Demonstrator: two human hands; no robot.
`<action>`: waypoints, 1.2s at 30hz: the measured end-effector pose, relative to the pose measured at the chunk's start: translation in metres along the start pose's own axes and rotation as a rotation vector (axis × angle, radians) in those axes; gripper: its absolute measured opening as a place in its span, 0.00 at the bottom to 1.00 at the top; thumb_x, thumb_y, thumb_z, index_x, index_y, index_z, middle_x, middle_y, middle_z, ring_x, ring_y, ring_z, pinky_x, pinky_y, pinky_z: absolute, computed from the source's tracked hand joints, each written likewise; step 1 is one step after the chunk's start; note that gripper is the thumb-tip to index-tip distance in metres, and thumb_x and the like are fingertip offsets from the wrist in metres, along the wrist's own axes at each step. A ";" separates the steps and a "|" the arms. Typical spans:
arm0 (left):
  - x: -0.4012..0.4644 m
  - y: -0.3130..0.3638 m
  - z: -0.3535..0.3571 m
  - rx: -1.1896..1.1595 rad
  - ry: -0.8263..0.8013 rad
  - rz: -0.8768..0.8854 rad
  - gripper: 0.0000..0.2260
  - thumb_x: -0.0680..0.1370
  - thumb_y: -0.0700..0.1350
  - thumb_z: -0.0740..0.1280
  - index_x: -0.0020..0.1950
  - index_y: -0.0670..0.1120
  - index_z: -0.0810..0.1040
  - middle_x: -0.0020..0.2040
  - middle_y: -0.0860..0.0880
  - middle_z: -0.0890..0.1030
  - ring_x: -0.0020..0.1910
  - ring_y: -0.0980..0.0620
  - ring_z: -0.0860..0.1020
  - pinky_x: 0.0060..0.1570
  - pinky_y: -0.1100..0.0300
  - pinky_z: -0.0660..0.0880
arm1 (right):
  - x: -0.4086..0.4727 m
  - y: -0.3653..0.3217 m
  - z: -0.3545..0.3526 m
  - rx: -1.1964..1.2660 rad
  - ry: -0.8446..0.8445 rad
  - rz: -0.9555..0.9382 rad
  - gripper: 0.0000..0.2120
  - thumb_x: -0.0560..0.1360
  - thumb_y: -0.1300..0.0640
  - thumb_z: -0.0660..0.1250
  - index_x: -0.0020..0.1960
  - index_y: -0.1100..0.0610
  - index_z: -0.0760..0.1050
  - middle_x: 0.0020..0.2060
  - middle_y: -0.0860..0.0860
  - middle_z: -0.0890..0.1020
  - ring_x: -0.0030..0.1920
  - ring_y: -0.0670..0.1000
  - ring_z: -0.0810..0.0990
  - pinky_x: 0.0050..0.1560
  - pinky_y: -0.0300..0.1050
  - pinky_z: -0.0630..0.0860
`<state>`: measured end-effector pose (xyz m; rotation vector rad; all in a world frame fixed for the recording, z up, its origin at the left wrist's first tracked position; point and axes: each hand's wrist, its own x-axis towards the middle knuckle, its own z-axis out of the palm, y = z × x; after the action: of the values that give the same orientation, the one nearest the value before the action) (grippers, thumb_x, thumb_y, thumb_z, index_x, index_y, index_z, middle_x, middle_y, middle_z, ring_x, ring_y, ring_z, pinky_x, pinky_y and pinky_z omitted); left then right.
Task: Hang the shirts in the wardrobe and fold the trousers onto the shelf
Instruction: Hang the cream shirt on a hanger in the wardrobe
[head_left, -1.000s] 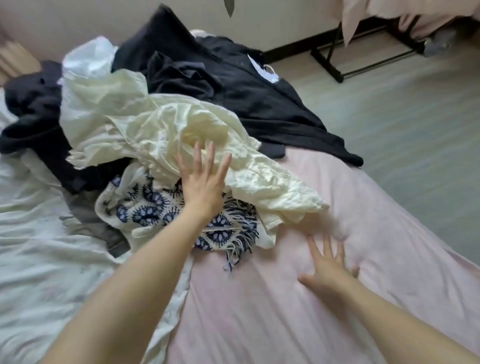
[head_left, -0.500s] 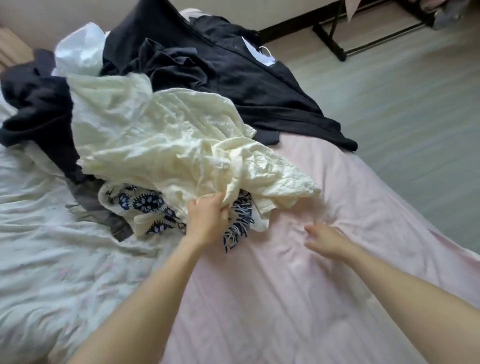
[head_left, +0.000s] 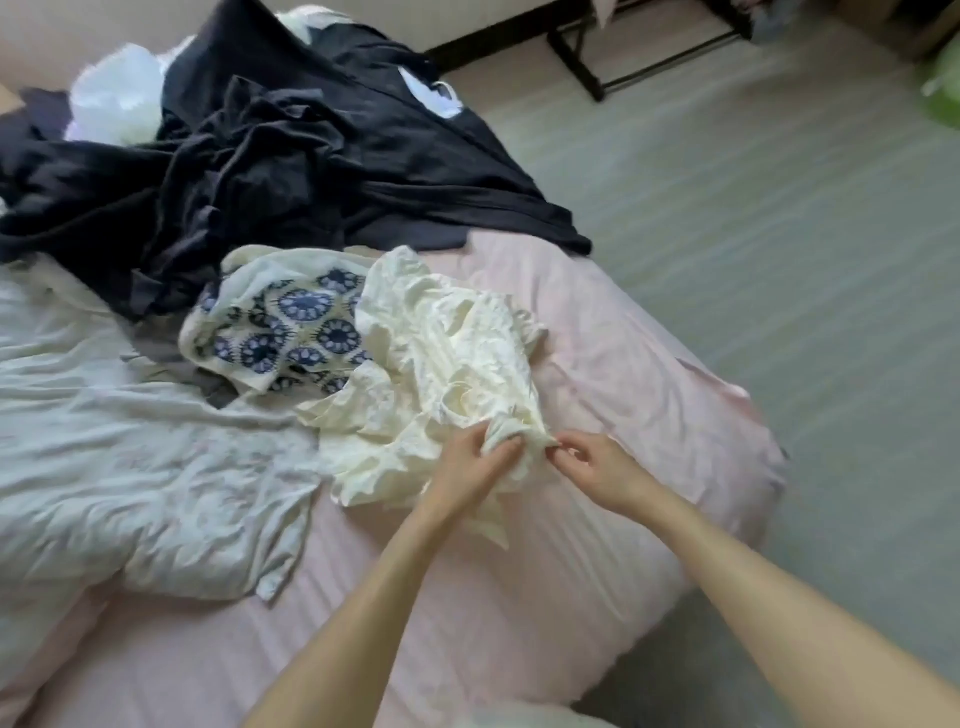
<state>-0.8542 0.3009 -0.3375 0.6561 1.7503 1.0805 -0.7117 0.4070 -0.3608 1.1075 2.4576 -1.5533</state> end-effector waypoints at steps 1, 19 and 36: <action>-0.005 0.006 0.009 -0.026 -0.030 -0.013 0.13 0.69 0.50 0.64 0.48 0.44 0.79 0.40 0.50 0.80 0.39 0.56 0.76 0.41 0.63 0.72 | -0.018 0.005 -0.004 0.052 0.075 0.063 0.13 0.77 0.59 0.62 0.35 0.48 0.72 0.31 0.44 0.75 0.37 0.46 0.73 0.39 0.42 0.66; -0.238 0.091 0.295 0.244 -0.870 -0.028 0.02 0.77 0.36 0.64 0.47 0.42 0.75 0.38 0.44 0.75 0.35 0.49 0.73 0.36 0.59 0.71 | -0.468 0.077 -0.018 0.510 1.113 0.348 0.25 0.73 0.75 0.61 0.63 0.52 0.67 0.56 0.51 0.75 0.53 0.38 0.75 0.54 0.28 0.70; -0.432 0.039 0.410 0.635 -1.338 0.470 0.38 0.69 0.46 0.76 0.73 0.52 0.58 0.67 0.50 0.59 0.65 0.54 0.62 0.64 0.59 0.65 | -0.695 0.033 0.034 0.236 1.672 0.868 0.18 0.72 0.63 0.61 0.28 0.55 0.58 0.24 0.48 0.62 0.29 0.50 0.60 0.31 0.44 0.60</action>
<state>-0.3042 0.1285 -0.1821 1.7267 0.6842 0.1115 -0.1857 0.0079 -0.1397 3.7462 1.2558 -0.4796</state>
